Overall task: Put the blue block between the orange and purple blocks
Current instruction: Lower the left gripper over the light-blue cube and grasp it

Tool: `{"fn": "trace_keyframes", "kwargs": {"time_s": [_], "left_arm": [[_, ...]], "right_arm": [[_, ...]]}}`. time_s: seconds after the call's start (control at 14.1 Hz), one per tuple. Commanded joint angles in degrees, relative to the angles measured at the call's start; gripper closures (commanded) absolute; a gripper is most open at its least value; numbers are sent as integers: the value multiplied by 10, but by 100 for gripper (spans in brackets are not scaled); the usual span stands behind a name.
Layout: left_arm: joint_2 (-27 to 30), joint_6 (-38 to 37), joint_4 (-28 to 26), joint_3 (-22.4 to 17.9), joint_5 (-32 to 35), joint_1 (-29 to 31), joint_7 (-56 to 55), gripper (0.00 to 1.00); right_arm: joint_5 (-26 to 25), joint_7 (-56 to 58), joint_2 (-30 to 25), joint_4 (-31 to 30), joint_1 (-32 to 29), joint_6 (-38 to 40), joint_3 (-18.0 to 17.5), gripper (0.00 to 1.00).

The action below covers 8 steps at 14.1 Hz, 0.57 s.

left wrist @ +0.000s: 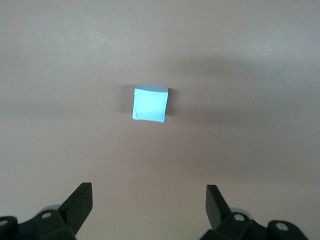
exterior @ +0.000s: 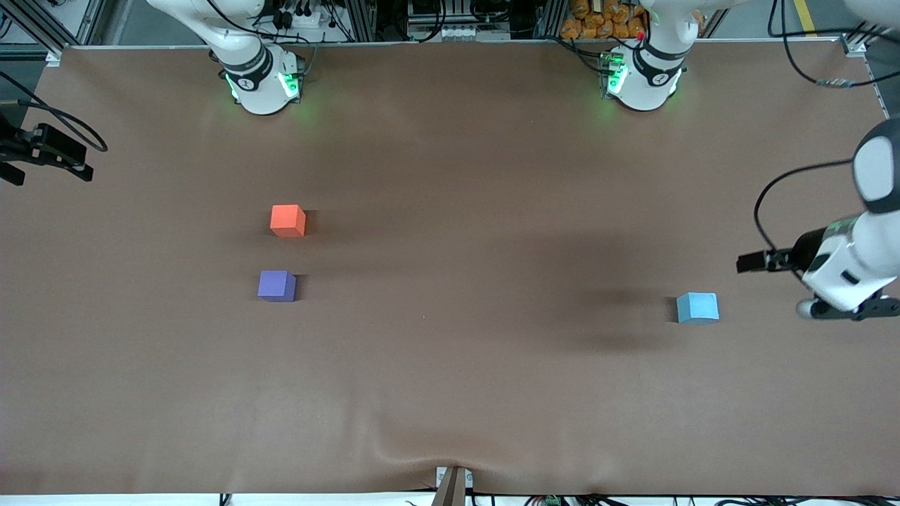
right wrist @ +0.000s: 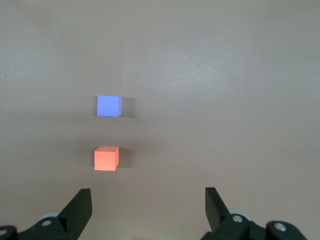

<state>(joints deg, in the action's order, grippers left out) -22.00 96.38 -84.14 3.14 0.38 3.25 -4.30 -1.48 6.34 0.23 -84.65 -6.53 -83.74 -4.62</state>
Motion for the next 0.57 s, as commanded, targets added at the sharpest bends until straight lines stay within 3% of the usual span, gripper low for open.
{"fn": "trace_keyframes", "kwargs": {"time_s": [0.0,0.21,0.5], "left_arm": [[-46,27,16,2,-2,-3,-42,0],[-90,66,14,2,-3,-5,-70,0],[-134,87,9,2,31,-5,28,0]], "right_arm": [[2,-3,3,9,-2,7,-3,0],[2,-3,3,8,-2,7,-3,0],[2,-3,3,8,0,7,-3,0]]}}
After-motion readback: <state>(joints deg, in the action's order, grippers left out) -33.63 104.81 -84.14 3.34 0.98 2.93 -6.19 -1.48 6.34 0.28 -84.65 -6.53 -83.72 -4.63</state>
